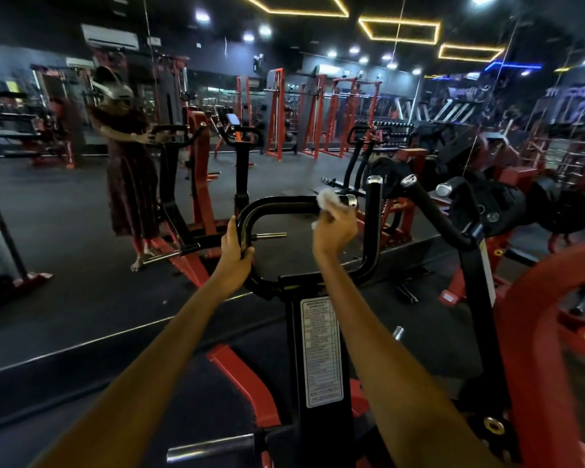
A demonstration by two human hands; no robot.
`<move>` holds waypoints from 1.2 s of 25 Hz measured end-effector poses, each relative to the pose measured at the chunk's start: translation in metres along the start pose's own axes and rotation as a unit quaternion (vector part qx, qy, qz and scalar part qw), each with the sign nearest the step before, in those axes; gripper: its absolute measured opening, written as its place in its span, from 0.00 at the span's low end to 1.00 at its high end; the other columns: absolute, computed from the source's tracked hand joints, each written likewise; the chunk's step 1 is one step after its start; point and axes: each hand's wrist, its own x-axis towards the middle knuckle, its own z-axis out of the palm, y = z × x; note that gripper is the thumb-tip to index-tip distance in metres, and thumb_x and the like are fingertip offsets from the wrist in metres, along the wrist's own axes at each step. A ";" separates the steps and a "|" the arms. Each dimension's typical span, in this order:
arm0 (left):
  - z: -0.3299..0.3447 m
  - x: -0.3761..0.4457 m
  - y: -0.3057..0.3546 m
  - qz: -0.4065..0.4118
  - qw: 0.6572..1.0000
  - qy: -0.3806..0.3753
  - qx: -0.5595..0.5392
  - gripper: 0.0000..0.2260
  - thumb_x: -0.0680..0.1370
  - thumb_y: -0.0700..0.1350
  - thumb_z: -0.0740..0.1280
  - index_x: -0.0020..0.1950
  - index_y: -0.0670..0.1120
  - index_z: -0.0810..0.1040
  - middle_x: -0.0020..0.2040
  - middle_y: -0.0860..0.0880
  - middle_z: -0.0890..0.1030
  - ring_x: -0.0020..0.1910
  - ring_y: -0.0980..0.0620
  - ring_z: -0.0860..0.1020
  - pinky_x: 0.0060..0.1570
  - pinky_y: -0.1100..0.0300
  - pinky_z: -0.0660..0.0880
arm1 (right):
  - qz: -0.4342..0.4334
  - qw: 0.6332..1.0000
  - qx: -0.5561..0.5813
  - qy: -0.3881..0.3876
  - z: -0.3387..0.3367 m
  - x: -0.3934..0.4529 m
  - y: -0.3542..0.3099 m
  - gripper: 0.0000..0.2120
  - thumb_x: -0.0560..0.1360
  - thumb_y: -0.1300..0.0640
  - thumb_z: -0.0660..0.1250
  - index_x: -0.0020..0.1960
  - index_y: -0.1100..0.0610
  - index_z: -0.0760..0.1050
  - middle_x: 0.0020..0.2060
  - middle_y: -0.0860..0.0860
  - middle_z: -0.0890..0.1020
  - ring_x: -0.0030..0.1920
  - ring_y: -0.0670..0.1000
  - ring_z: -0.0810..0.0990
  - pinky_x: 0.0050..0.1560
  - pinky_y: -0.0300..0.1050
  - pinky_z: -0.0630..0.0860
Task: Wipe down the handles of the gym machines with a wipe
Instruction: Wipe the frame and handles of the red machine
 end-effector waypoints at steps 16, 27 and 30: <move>-0.015 0.007 0.006 -0.019 0.998 -0.015 -0.064 0.25 0.79 0.34 0.61 0.73 0.43 0.55 0.60 0.46 0.67 0.63 0.44 0.70 0.62 0.49 0.71 | -0.150 0.978 -0.014 -0.146 0.023 -0.022 -0.008 0.11 0.73 0.70 0.65 0.54 0.67 0.78 0.49 0.59 0.75 0.45 0.55 0.79 0.46 0.43 0.80; -0.022 0.005 0.005 -0.046 0.984 0.032 -0.169 0.28 0.83 0.57 0.39 0.70 0.43 0.66 0.64 0.44 0.73 0.62 0.49 0.73 0.64 0.51 0.69 | -0.348 0.811 0.000 -0.471 0.009 -0.071 -0.004 0.08 0.68 0.74 0.67 0.45 0.68 0.80 0.46 0.62 0.80 0.46 0.58 0.80 0.52 0.35 0.73; -0.010 -0.005 0.008 -0.010 0.996 0.019 -0.084 0.21 0.82 0.44 0.59 0.74 0.45 0.58 0.53 0.55 0.70 0.51 0.59 0.72 0.57 0.58 0.72 | -0.345 0.745 -0.059 -0.568 -0.024 -0.068 0.000 0.07 0.68 0.73 0.67 0.43 0.67 0.82 0.47 0.60 0.81 0.47 0.57 0.81 0.52 0.30 0.71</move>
